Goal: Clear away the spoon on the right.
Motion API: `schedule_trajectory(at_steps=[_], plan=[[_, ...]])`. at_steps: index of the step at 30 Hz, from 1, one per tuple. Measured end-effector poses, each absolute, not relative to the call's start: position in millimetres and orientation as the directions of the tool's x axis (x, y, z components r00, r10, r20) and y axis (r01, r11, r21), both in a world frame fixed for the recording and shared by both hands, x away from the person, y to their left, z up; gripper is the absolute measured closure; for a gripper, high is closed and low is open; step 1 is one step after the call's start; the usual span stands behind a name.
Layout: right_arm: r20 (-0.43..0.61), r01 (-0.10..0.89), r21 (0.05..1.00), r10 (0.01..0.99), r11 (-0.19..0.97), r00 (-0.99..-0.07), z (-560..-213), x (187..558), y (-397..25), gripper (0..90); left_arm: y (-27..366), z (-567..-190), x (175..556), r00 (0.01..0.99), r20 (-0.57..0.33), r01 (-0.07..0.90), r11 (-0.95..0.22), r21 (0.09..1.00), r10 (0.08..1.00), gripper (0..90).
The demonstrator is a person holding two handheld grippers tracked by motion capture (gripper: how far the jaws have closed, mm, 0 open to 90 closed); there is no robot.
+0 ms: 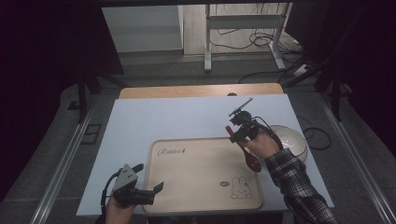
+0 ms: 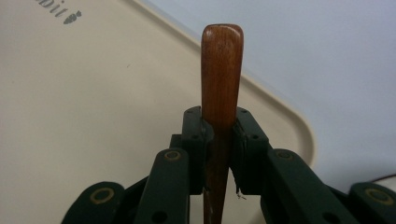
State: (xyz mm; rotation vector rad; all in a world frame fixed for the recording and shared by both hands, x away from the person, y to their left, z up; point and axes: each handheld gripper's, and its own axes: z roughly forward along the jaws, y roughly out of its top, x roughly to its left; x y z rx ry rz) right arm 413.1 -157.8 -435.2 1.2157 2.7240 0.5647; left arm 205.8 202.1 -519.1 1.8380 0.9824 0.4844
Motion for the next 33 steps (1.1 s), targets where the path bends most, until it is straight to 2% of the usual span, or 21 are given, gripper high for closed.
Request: schedule_trajectory(at_steps=[21, 27, 33], plan=[[0.125, 0.741, 0.287, 0.743, 0.607, -0.658, -483, 418, -151, 76.3, 201, -519, 206, 0.602, -0.083, 0.416, -0.223, 0.881, 0.794, 0.0], [0.123, 0.734, 0.322, 0.743, 0.598, -0.658, -481, 419, -156, 69.2, 200, -520, 206, 0.605, -0.078, 0.418, -0.233, 0.878, 0.793, 0.0], [0.122, 0.71, 0.356, 0.723, 0.608, -0.68, -475, 414, -161, 72.7, 199, -520, 206, 0.607, -0.072, 0.417, -0.24, 0.877, 0.791, 0.1]])
